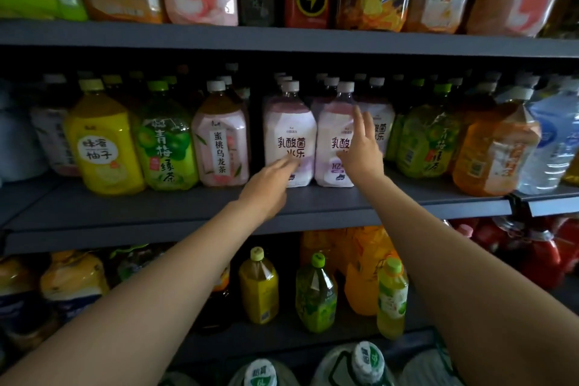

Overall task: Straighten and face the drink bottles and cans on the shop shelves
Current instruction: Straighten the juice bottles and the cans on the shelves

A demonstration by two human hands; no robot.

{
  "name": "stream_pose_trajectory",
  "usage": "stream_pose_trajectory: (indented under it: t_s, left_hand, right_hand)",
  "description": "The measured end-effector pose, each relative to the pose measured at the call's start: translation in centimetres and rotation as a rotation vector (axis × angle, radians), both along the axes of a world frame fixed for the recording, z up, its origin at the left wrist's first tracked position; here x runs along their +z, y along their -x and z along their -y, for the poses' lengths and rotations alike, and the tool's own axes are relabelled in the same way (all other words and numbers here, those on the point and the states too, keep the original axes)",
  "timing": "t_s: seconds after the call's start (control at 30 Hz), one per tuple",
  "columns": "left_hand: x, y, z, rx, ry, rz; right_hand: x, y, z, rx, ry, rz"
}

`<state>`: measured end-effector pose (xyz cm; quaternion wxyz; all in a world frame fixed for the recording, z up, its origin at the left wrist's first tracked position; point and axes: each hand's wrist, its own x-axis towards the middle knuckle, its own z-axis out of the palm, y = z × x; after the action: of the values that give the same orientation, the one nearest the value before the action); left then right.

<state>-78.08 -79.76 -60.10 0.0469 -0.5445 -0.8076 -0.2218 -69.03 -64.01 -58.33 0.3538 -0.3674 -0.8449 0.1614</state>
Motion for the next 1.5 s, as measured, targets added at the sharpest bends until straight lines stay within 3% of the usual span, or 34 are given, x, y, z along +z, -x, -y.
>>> stream_pose_trajectory:
  t_s: [0.17,0.27,0.33,0.37,0.43,0.5,0.6,0.7,0.77,0.97,1.17,1.27,1.5]
  left_hand:
    - [-0.6,-0.7,0.3,0.006,0.124,0.003]
    - [-2.5,-2.1,1.3,0.024,-0.045,-0.061]
    - [-4.9,-3.1,2.7,-0.100,-0.167,-0.164]
    - [-6.2,-3.7,3.7,-0.173,-0.206,-0.228]
    - [-9.1,-4.2,5.3,-0.293,-0.197,-0.312]
    - [-11.0,-4.5,6.6,-0.329,-0.078,-0.307]
    - [-13.1,-2.9,7.5,-0.164,0.111,-0.134]
    - [-14.2,-1.3,8.4,-0.031,0.231,0.011]
    - [-14.6,-0.9,9.1,-0.017,0.261,0.017]
    - [-15.5,-0.3,10.2,-0.010,0.295,0.062]
    - [-13.5,-0.7,10.6,-0.059,0.414,0.093]
    - [-12.7,-0.5,10.8,-0.065,0.429,0.157]
    - [-10.6,-1.6,11.1,-0.064,0.439,0.392]
  right_hand:
    - [0.2,0.2,0.5,-0.019,0.028,0.043]
    - [-2.2,-1.6,3.8,-0.050,-0.198,-0.135]
    - [-5.9,-3.6,7.4,0.107,-0.345,-0.298]
    - [-8.4,-4.5,8.8,0.217,-0.379,-0.281]
    - [-13.1,-5.5,10.1,0.346,-0.380,-0.102]
    - [-16.4,-5.2,9.9,0.328,-0.257,0.149]
    - [-19.1,-3.1,8.1,0.210,0.023,0.562]
    - [-20.2,-1.1,6.8,0.176,0.191,0.709]
    - [-20.5,-0.4,6.9,0.134,0.239,0.687]
    - [-21.3,-0.4,9.3,0.177,0.004,0.649]
    - [-20.8,-2.2,11.2,0.308,0.098,0.531]
    - [-18.5,-3.0,11.5,0.394,0.127,0.467]
    - [-9.7,-3.3,13.0,0.706,-0.045,0.311]
